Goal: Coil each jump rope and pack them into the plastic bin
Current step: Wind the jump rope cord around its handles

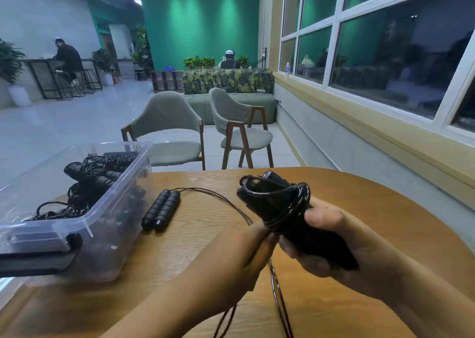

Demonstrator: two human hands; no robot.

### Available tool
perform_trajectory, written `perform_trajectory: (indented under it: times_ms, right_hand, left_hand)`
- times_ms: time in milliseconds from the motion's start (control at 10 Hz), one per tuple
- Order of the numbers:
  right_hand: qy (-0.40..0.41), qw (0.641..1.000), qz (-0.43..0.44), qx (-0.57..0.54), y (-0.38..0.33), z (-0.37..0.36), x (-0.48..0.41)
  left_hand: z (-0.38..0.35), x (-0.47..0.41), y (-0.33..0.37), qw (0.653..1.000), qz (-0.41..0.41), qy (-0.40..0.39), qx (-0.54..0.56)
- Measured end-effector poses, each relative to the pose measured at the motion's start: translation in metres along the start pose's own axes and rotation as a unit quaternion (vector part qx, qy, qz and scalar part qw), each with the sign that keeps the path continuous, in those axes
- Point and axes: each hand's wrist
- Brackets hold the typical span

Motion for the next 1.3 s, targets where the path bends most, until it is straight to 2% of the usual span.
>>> perform_trajectory:
  times_ms: [200, 400, 500, 600, 700, 1000, 1100, 1200, 1300]
  right_hand:
    - [0.138, 0.990, 0.017, 0.036, 0.009, 0.007, -0.013]
    - [0.251, 0.967, -0.009, 0.053, 0.007, -0.001, -0.016]
    - [0.330, 0.933, -0.029, 0.139, 0.007, -0.003, -0.016]
    - [0.374, 0.904, -0.022, 0.206, 0.011, 0.000, -0.017]
    - [0.391, 0.875, -0.023, 0.285, 0.015, 0.002, -0.018]
    - [0.418, 0.829, -0.032, 0.370, 0.020, 0.013, -0.021]
    - [0.389, 0.824, -0.079, 0.405, 0.018, 0.017, -0.019]
    - [0.358, 0.819, -0.127, 0.430, 0.016, 0.017, -0.018]
    - [0.332, 0.797, -0.181, 0.470, 0.016, 0.016, -0.018]
  left_hand:
    - [-0.001, -0.002, 0.002, 0.999, -0.002, -0.019, 0.049]
    - [-0.006, -0.001, -0.005, 0.997, 0.025, -0.059, 0.034]
    - [-0.007, -0.001, -0.009, 0.996, 0.034, -0.072, 0.032]
    - [-0.008, -0.003, -0.011, 0.996, 0.041, -0.073, 0.015]
    - [-0.009, -0.003, -0.011, 0.997, 0.045, -0.059, 0.018]
    - [0.002, 0.001, -0.003, 0.981, 0.105, -0.019, 0.164]
    - [0.005, 0.002, -0.005, 0.982, 0.122, -0.037, 0.136]
    - [0.005, 0.001, -0.008, 0.991, 0.105, -0.059, 0.060]
    - [0.004, 0.001, -0.010, 0.993, 0.091, -0.080, -0.004]
Point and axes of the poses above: each hand's wrist, its own x-axis away from the middle knuckle, its own z-axis out of the back of the hand, y = z × x, and after that the axes turned 14 degrees about -z, right-handed
